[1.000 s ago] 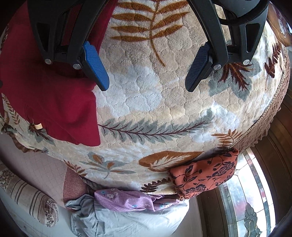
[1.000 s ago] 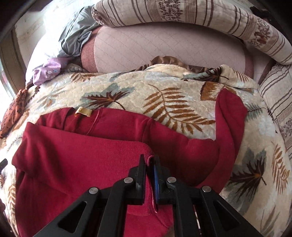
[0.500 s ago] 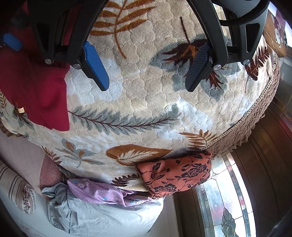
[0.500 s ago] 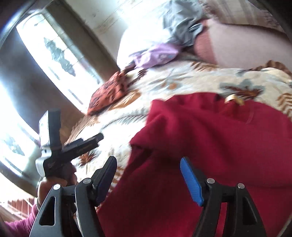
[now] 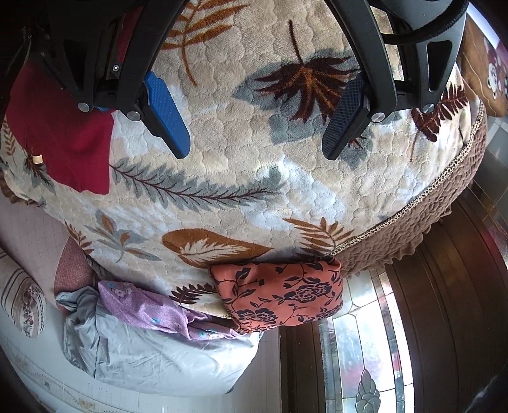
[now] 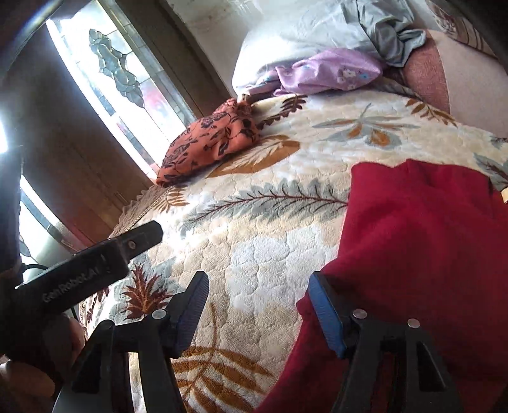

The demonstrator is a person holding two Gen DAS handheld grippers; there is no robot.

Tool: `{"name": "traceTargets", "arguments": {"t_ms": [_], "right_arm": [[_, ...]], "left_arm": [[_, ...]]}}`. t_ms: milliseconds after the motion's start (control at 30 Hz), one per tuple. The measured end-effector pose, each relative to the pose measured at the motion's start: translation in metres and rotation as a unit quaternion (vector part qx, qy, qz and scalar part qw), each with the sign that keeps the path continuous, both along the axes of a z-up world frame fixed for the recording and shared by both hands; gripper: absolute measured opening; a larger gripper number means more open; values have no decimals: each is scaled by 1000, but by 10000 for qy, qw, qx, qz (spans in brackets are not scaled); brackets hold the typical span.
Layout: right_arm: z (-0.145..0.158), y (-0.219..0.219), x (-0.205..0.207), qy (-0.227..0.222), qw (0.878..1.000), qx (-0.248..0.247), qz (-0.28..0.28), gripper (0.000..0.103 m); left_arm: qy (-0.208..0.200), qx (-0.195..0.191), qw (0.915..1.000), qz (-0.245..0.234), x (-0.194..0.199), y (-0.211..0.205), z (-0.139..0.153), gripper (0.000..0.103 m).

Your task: Fold small clothes

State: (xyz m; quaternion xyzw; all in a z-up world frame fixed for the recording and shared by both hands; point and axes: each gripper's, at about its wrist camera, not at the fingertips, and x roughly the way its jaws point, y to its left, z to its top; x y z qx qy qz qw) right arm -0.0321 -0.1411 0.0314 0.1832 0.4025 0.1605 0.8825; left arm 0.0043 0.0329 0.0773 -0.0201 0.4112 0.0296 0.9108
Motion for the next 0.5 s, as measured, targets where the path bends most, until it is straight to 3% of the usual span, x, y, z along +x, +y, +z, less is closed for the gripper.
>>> {"name": "traceTargets", "arguments": {"t_ms": [167,267,367,500], "right_arm": [[6,-20,-31,179,9977,617,-201,59],[3,-24,-51,230,9987,423,-136,59],[-8,-32,-40,240,9985,109,-483,59],[-18,-41,-8,269,9958,321,-816,61]], "left_arm": [[31,67,10000,-51,-2,-4,-1,86],[20,61,9999,-151,-4,-11,-1,86],[4,172,9995,-253,-6,-19,-1,86],[-15,122,9996,-246,-5,-18,1,86]]}}
